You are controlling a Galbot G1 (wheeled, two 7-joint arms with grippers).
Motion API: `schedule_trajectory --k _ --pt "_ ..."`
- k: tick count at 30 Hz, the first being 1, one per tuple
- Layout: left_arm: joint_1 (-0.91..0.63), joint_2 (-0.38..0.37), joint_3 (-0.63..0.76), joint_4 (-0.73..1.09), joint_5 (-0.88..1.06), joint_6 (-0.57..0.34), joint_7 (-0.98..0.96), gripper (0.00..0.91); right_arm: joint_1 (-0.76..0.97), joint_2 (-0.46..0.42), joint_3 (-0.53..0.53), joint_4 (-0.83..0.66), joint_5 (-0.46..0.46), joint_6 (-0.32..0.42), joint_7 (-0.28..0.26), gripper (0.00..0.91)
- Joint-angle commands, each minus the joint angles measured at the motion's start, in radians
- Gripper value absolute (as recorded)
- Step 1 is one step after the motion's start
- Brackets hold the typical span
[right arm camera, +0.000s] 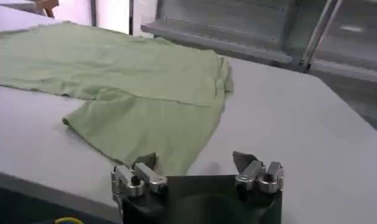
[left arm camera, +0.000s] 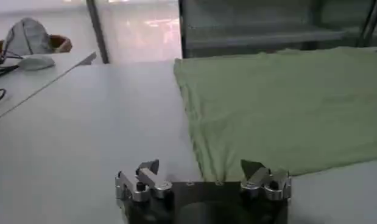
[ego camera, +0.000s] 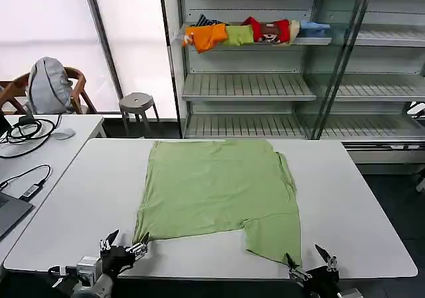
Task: Fold and organize the clothes.
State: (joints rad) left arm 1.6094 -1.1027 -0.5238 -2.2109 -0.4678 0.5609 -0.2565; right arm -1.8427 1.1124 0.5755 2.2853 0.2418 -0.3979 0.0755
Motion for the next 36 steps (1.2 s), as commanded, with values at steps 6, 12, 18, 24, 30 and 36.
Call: schedule_trajectory --k 6,12,18,24,30,36 --pt "0.007 -0.002 0.003 0.01 -0.008 0.015 0.002 0.01 -0.016 0.002 -0.01 0.01 0.033 -0.028 0.0 0.0" --pt "0.01 -0.006 0.006 0.006 -0.007 0.015 0.001 0.01 -0.016 0.005 -0.012 0.013 0.06 -0.031 0.0 0.0" --pt "0.009 -0.009 0.011 -0.008 -0.006 0.015 -0.004 0.01 -0.017 0.008 -0.014 0.02 0.073 -0.034 0.001 0.0" --pt "-0.003 0.001 0.014 -0.003 -0.006 0.007 0.031 0.02 0.012 0.001 -0.019 0.039 0.098 -0.026 0.011 0.0" --pt "-0.083 0.023 -0.01 0.017 -0.067 -0.027 0.07 0.01 0.138 -0.018 -0.004 0.068 0.233 -0.033 0.043 0.0" --pt "-0.216 0.052 -0.014 0.067 -0.143 -0.032 0.118 0.01 0.299 -0.045 -0.021 -0.006 0.3 -0.065 0.063 0.0"
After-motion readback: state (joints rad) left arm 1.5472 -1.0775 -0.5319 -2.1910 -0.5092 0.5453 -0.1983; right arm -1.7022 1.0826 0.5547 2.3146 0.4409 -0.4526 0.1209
